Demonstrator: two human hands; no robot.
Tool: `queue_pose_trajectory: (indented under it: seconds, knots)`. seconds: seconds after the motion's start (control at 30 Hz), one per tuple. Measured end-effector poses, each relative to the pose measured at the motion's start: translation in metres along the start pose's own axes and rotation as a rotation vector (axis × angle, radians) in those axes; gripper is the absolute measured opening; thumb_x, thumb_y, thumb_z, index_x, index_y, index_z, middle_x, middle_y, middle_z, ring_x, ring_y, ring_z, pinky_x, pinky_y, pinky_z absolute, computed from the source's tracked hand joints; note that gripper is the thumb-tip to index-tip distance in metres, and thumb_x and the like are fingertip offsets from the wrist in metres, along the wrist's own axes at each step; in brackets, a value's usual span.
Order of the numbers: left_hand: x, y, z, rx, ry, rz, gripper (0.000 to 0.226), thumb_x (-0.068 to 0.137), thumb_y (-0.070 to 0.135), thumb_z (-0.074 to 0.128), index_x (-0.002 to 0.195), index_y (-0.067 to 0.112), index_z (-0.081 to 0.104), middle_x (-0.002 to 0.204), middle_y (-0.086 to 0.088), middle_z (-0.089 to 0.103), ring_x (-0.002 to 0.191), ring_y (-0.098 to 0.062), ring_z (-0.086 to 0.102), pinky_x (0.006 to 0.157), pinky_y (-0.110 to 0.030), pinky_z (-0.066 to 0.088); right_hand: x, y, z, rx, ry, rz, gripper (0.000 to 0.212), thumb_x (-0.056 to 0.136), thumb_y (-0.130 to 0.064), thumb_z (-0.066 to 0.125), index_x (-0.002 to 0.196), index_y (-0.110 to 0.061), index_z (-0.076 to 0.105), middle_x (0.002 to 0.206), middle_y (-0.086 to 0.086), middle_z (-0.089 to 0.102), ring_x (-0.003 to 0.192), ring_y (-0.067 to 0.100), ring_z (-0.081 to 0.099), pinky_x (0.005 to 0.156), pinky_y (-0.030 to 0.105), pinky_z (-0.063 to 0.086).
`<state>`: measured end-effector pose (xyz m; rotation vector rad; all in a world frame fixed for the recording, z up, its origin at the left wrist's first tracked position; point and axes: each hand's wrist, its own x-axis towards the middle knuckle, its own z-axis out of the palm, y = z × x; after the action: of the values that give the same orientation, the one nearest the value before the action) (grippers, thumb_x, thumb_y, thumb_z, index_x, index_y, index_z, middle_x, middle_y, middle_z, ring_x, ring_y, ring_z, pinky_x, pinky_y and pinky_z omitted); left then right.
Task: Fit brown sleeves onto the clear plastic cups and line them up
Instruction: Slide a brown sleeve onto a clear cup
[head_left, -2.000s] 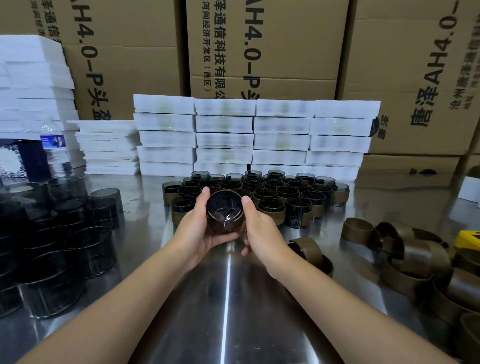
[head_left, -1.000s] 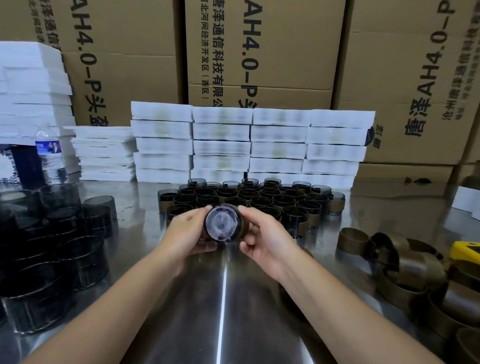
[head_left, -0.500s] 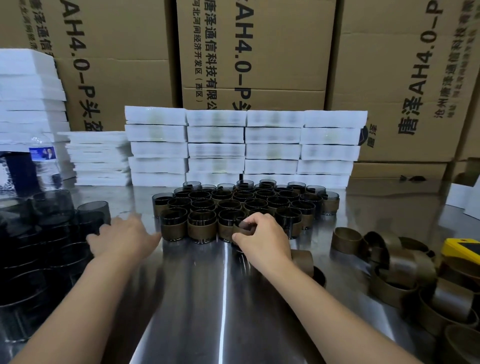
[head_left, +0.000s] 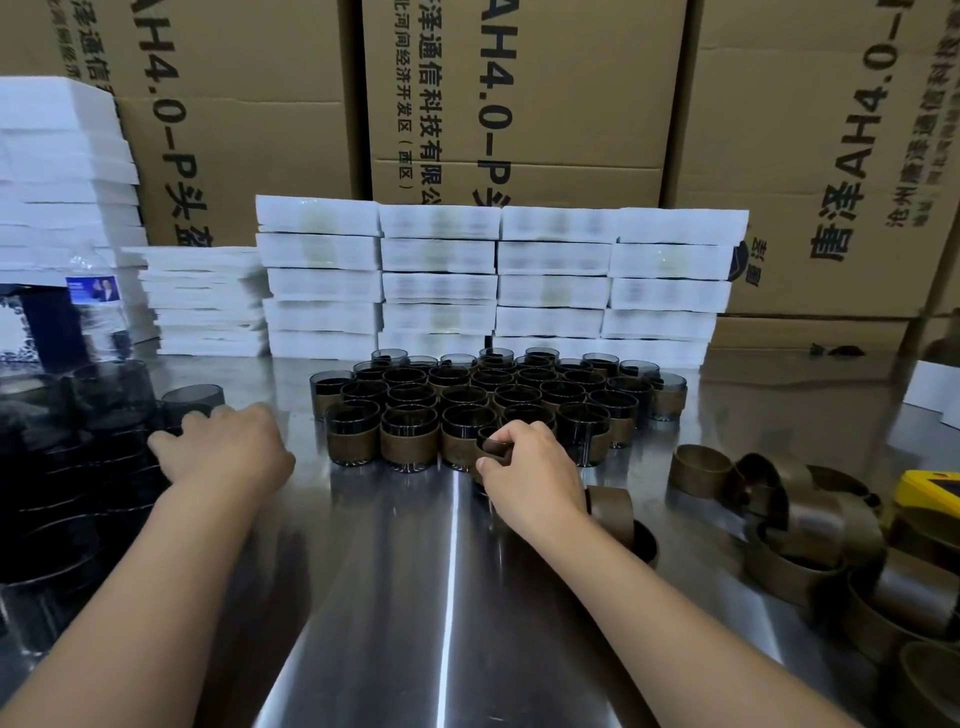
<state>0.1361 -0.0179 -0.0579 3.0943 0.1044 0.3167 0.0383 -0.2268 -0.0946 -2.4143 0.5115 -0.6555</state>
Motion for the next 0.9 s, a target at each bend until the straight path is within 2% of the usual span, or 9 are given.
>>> queue_pose_trajectory:
  seconds: [0.23,0.37,0.5,0.6,0.73,0.8,0.83,0.9]
  knots:
    - [-0.001,-0.005,-0.003,0.012,-0.099,0.012,0.048,0.092,0.021,0.052,0.139,0.028,0.044,0.139,-0.003,0.048,0.126,-0.026,0.045,0.093,-0.037,0.041,-0.003,0.000,0.003,-0.032,-0.018,-0.013,0.019,0.090,-0.028,0.055,0.110,-0.029,0.058,0.119,-0.007,0.049,0.107,0.017,0.053,0.082,0.030,0.044]
    - [-0.004,0.002,0.000,0.018,-0.068,0.069,0.050,0.093,0.015,0.048,0.141,0.026,0.042,0.137,-0.002,0.050,0.120,-0.025,0.052,0.081,-0.034,0.042,-0.003,-0.001,0.003,-0.047,-0.037,-0.020,0.019,0.090,-0.027,0.055,0.109,-0.029,0.058,0.118,-0.007,0.049,0.106,0.017,0.053,0.083,0.031,0.046]
    - [-0.008,0.012,0.005,-0.047,-0.008,0.195,0.050,0.090,0.006,0.047,0.137,0.023,0.046,0.136,-0.005,0.052,0.121,-0.026,0.053,0.092,-0.037,0.048,-0.004,-0.001,0.004,-0.059,-0.047,-0.026,0.018,0.090,-0.027,0.056,0.108,-0.029,0.058,0.117,-0.007,0.049,0.104,0.017,0.053,0.082,0.031,0.047]
    - [-0.014,0.020,0.008,-0.151,0.044,0.318,0.056,0.085,-0.002,0.048,0.135,0.022,0.050,0.130,-0.009,0.057,0.117,-0.028,0.054,0.093,-0.039,0.050,-0.005,-0.001,0.005,-0.064,-0.044,-0.021,0.018,0.091,-0.027,0.055,0.109,-0.028,0.057,0.117,-0.007,0.048,0.104,0.017,0.053,0.081,0.032,0.047]
    - [-0.022,0.029,0.009,-0.299,0.062,0.443,0.058,0.085,0.007,0.055,0.138,0.031,0.047,0.133,-0.002,0.055,0.117,-0.025,0.054,0.088,-0.035,0.050,-0.006,-0.004,0.004,-0.067,-0.039,-0.015,0.018,0.091,-0.027,0.054,0.109,-0.028,0.057,0.117,-0.006,0.047,0.105,0.017,0.053,0.080,0.032,0.048]
    - [-0.025,0.035,0.008,-0.378,0.056,0.523,0.055,0.085,0.015,0.061,0.136,0.034,0.049,0.126,0.002,0.058,0.110,-0.021,0.056,0.085,-0.031,0.050,-0.006,-0.004,0.003,-0.062,-0.037,-0.011,0.019,0.092,-0.027,0.055,0.111,-0.028,0.057,0.119,-0.006,0.047,0.106,0.018,0.053,0.082,0.033,0.049]
    - [-0.027,0.038,0.008,-0.428,0.052,0.577,0.053,0.085,0.018,0.063,0.134,0.034,0.051,0.116,0.005,0.060,0.102,-0.017,0.056,0.082,-0.027,0.048,-0.006,-0.004,0.002,-0.050,-0.037,-0.008,0.019,0.092,-0.026,0.055,0.111,-0.027,0.057,0.120,-0.005,0.047,0.107,0.018,0.052,0.083,0.034,0.049]
    - [-0.031,0.042,0.008,-0.511,0.036,0.709,0.053,0.083,0.017,0.067,0.131,0.034,0.054,0.100,0.011,0.054,0.087,-0.007,0.051,0.073,-0.014,0.039,-0.006,-0.004,0.002,-0.027,-0.035,-0.008,0.019,0.092,-0.025,0.056,0.111,-0.026,0.058,0.121,-0.004,0.047,0.108,0.019,0.051,0.086,0.035,0.049]
